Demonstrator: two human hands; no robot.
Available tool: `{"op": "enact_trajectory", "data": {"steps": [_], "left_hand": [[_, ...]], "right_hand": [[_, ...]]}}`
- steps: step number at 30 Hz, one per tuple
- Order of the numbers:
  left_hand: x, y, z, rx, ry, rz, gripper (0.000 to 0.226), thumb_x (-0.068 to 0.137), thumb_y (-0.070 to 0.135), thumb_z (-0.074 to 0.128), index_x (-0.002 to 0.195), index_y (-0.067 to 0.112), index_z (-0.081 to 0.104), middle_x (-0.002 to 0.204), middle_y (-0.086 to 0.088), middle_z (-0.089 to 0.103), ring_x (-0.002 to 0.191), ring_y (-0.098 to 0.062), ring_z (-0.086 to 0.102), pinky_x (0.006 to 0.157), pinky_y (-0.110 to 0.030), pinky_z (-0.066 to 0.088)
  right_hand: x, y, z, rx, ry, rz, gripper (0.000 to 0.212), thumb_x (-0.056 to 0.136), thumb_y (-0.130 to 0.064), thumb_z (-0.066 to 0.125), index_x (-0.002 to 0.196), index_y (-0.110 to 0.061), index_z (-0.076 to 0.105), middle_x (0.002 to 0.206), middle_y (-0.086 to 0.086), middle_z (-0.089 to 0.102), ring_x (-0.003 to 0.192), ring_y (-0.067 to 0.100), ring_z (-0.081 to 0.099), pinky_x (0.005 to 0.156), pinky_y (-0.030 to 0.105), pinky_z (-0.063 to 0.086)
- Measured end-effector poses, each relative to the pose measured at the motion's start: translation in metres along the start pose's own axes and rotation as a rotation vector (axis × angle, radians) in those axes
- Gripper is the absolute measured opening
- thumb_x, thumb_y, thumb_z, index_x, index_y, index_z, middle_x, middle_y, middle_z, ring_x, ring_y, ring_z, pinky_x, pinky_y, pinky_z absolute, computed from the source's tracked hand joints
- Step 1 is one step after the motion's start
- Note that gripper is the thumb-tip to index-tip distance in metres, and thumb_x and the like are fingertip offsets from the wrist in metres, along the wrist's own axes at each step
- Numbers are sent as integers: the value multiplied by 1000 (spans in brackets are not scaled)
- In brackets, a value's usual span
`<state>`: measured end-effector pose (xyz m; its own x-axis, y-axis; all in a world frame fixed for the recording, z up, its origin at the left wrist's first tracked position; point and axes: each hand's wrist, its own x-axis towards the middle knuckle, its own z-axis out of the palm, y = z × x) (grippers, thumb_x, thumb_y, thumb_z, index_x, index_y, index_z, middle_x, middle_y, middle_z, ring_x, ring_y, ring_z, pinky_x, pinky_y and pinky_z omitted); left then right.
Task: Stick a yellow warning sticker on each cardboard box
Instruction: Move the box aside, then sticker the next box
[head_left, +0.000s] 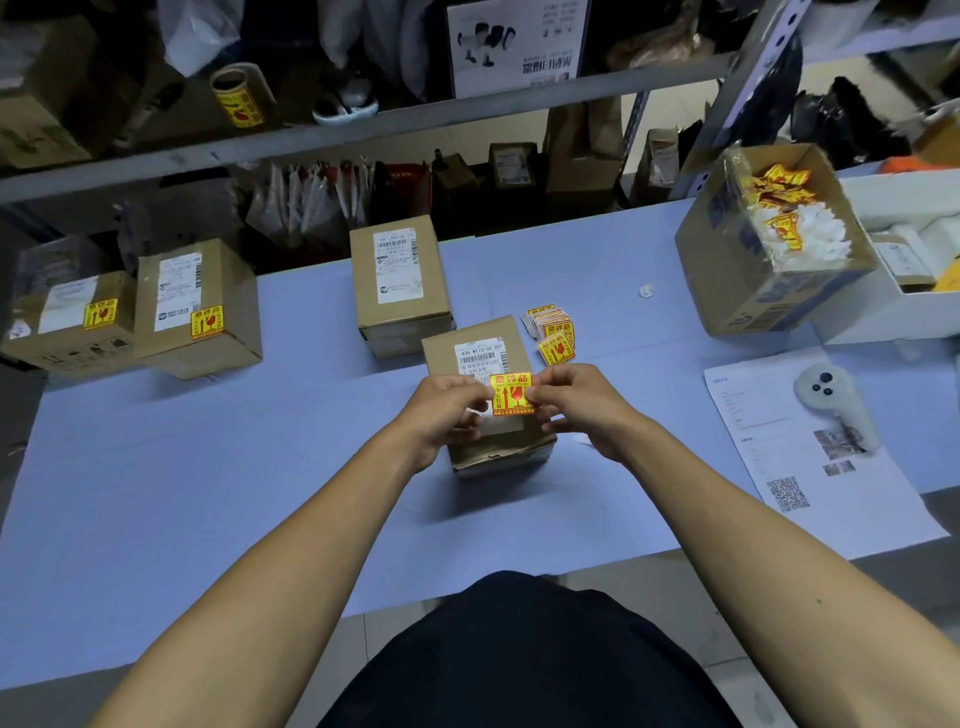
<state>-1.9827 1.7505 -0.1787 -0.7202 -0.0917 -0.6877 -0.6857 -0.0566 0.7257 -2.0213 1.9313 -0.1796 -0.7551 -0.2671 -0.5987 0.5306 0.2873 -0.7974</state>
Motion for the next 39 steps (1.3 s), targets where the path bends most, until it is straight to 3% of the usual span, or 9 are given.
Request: {"op": "enact_trajectory", "data": {"steps": [3, 7, 12, 18, 25, 30, 39], "left_hand": [[1, 0, 8, 80, 11, -7, 10, 90, 10, 62, 95, 5, 68, 71, -4, 58, 56, -12, 52, 58, -27, 51], [4, -6, 17, 170, 43, 19, 13, 90, 9, 59, 77, 10, 64, 66, -4, 57, 52, -12, 49, 50, -22, 46], [9, -21, 25, 376, 107, 90, 23, 85, 12, 61, 63, 16, 61, 59, 0, 56, 55, -15, 48, 53, -23, 39], [11, -26, 36, 588, 146, 151, 15, 88, 18, 63, 74, 14, 67, 78, -6, 70, 75, -21, 62, 69, -35, 52], [14, -25, 43, 785, 188, 160, 16, 83, 21, 62, 67, 18, 66, 74, -2, 70, 79, -20, 64, 70, -36, 53], [13, -26, 47, 840, 203, 163, 15, 80, 22, 59, 69, 16, 67, 75, -3, 70, 78, -23, 64, 69, -39, 56], [16, -28, 47, 861, 213, 169, 15, 80, 22, 58, 70, 15, 66, 74, -3, 69, 77, -25, 63, 67, -40, 55]], "right_hand": [[1, 4, -3, -56, 29, 1, 8, 89, -8, 67, 96, -4, 67, 81, 10, 67, 67, 17, 58, 62, 29, 55], [2, 7, -5, -91, 82, 38, 17, 87, -9, 72, 103, -9, 65, 88, 7, 70, 69, 15, 67, 58, 25, 52], [6, 16, -12, -201, 98, 67, 11, 82, -9, 75, 85, -8, 65, 79, 8, 67, 67, 16, 61, 59, 28, 52], [9, 28, -15, -321, 133, 87, 15, 81, -13, 78, 81, -10, 63, 88, 11, 69, 75, 21, 64, 59, 31, 54], [13, 25, -18, -597, 122, -24, 17, 80, -19, 78, 75, -16, 62, 77, 2, 67, 75, 24, 68, 73, 41, 60], [16, 25, -20, -767, 124, -80, 22, 80, -25, 77, 70, -26, 57, 77, -5, 64, 80, 18, 62, 71, 35, 54], [16, 28, -21, -821, 133, -109, 18, 81, -28, 76, 75, -25, 60, 79, -7, 64, 80, 16, 59, 62, 28, 43]]}}
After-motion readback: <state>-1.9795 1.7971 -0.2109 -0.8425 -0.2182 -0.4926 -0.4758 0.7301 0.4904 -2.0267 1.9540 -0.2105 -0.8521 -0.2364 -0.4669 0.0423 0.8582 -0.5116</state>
